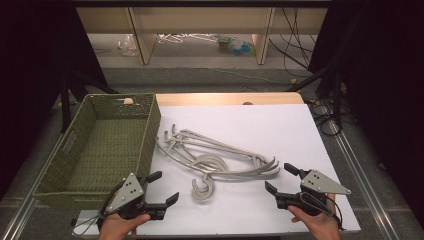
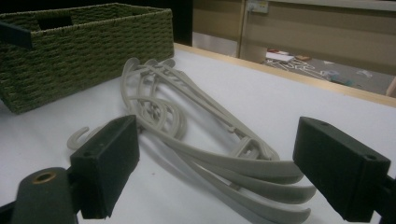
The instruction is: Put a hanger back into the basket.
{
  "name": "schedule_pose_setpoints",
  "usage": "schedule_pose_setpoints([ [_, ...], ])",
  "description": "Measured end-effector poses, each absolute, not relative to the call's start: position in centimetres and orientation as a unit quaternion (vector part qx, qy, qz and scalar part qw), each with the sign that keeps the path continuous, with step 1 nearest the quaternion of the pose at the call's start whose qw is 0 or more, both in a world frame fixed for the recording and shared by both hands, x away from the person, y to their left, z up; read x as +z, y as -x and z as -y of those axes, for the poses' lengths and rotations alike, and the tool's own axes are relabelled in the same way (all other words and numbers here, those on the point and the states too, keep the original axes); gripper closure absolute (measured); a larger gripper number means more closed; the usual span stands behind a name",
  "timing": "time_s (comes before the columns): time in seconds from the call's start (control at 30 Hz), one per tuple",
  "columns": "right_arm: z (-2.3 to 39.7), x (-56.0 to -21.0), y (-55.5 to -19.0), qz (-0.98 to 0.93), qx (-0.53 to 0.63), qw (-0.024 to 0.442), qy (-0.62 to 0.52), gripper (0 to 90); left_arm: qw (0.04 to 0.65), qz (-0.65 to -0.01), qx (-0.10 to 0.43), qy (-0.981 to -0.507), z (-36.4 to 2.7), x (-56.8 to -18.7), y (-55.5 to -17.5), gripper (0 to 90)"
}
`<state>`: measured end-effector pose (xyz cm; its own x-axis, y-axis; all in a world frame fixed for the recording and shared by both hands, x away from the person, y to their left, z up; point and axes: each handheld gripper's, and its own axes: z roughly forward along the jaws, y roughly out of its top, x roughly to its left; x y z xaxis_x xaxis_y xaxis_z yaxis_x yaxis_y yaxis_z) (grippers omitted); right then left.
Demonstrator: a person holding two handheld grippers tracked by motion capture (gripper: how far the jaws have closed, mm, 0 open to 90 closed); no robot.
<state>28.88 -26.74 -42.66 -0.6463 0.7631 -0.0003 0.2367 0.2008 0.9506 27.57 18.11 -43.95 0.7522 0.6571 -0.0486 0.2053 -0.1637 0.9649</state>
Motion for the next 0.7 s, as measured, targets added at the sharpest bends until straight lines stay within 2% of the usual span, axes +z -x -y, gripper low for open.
schedule_pose_setpoints([
  [0.33, 26.4, -42.8, -29.0, -0.739, 0.529, 0.240, -0.340, 15.6, 0.572, -0.294, 0.199, -0.739, -18.1, -43.9, -27.5, 15.8],
  [0.53, 25.7, -43.0, -29.3, -0.749, 0.522, 0.252, -0.321, 15.6, 0.571, -0.295, 0.197, -0.741, -18.1, -43.9, -27.6, 15.8],
  [0.57, 25.5, -43.0, -29.2, -0.754, 0.522, 0.237, -0.321, 15.7, 0.571, -0.298, 0.196, -0.740, -18.0, -44.0, -27.6, 15.8],
  [0.7, 25.3, -42.9, -29.3, -0.762, 0.518, 0.233, -0.311, 15.9, 0.569, -0.299, 0.193, -0.742, -18.0, -44.0, -27.6, 15.8],
])
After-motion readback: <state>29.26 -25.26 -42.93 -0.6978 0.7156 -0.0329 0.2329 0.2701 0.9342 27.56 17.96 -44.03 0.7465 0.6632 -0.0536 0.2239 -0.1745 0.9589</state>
